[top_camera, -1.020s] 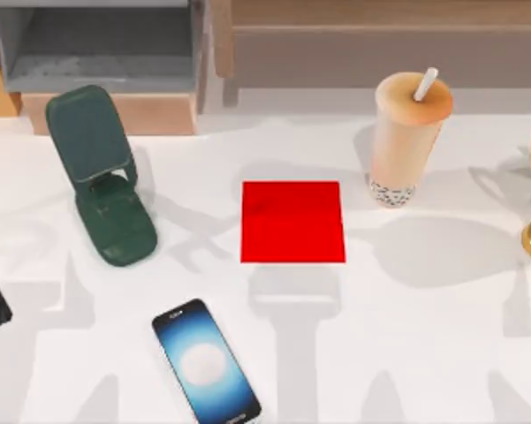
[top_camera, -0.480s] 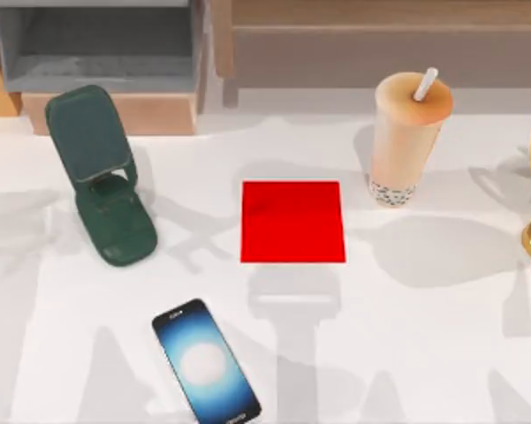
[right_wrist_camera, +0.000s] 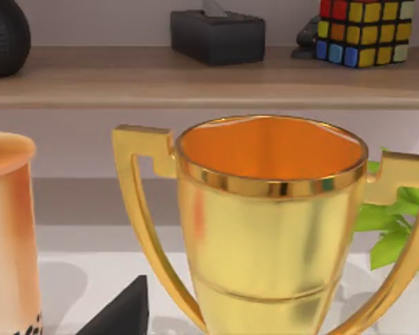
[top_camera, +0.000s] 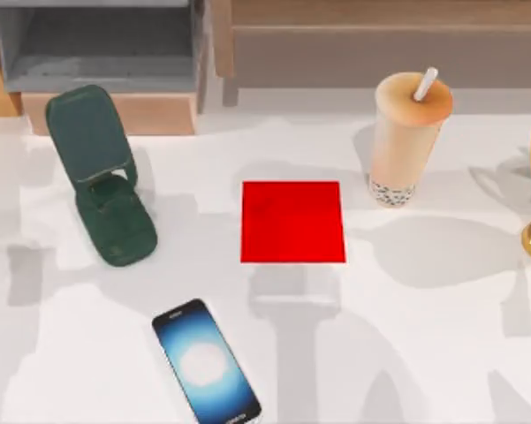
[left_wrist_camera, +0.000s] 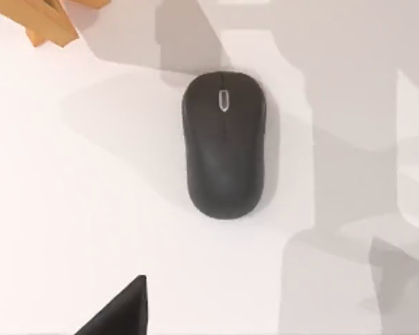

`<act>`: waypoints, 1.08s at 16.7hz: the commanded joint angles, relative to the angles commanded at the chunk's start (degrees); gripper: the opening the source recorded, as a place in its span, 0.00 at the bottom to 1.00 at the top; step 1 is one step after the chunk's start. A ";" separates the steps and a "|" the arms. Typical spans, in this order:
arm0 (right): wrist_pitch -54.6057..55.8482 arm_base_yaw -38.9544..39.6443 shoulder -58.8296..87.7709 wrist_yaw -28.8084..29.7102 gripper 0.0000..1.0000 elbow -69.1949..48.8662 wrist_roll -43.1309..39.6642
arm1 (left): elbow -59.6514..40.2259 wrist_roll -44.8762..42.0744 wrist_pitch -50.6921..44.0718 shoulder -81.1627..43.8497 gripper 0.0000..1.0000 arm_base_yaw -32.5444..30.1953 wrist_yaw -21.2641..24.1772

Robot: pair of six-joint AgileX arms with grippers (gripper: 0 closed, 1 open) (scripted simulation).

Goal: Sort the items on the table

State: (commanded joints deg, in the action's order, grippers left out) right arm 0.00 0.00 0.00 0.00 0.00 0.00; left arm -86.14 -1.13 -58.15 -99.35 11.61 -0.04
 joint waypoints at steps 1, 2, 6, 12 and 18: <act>0.00 0.00 0.00 0.00 1.00 0.00 0.00 | -4.20 -0.03 -2.72 -5.00 1.00 0.56 0.02; 0.00 0.00 0.00 0.00 1.00 0.00 0.00 | -8.03 -0.06 -5.23 -9.57 1.00 1.07 0.05; 0.00 0.00 0.00 0.00 1.00 0.00 0.00 | -18.89 -0.10 -12.59 -22.49 1.00 2.54 0.24; 0.00 0.00 0.00 0.00 1.00 0.00 0.00 | -21.79 -0.08 -14.62 -25.87 1.00 2.93 0.35; 0.00 0.00 0.00 0.00 1.00 0.00 0.00 | -19.06 0.61 -8.59 -28.95 1.00 1.59 0.50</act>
State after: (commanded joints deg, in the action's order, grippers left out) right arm 0.00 0.00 0.00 0.00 0.00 0.00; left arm -105.20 -0.52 -66.74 -128.31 13.20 0.46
